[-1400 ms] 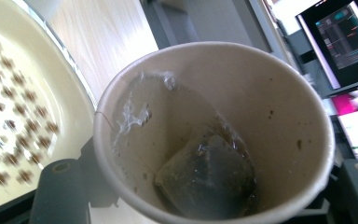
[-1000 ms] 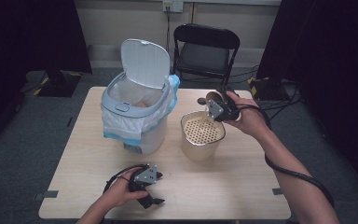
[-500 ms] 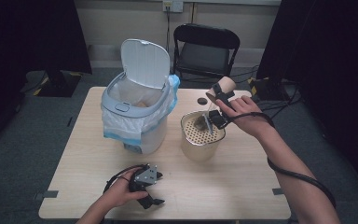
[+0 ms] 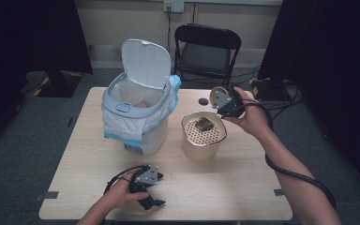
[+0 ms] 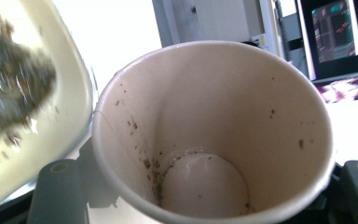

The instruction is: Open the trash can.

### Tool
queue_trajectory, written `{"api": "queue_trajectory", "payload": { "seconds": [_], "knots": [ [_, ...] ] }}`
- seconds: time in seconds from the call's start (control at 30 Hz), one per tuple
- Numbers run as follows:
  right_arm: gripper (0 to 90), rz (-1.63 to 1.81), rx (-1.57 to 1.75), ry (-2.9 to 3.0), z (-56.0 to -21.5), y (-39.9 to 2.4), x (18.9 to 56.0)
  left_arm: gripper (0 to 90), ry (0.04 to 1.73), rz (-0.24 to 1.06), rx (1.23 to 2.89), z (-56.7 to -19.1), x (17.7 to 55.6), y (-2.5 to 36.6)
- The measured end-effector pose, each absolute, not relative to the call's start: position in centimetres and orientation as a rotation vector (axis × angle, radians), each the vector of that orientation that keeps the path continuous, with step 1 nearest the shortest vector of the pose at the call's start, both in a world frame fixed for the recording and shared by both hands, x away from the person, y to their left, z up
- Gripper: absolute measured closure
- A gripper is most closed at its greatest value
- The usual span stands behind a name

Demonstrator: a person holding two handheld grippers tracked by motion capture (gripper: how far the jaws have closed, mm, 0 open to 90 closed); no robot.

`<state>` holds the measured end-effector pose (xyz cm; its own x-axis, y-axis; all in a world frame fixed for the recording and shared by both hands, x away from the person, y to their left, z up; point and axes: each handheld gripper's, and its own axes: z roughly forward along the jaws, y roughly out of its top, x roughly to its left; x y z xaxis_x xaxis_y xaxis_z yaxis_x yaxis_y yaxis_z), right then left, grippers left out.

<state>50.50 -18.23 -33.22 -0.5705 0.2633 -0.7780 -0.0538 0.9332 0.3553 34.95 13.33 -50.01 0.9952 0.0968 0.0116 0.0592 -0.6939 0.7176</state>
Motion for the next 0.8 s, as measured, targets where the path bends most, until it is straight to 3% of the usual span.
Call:
{"api": "queue_trajectory", "payload": {
  "seconds": [0.8],
  "knots": [
    [27.0,0.961,0.664,2.367,-32.1,-19.7,52.6,4.7,0.126,0.048,2.325,-50.1,34.8,13.2]
  ]
}}
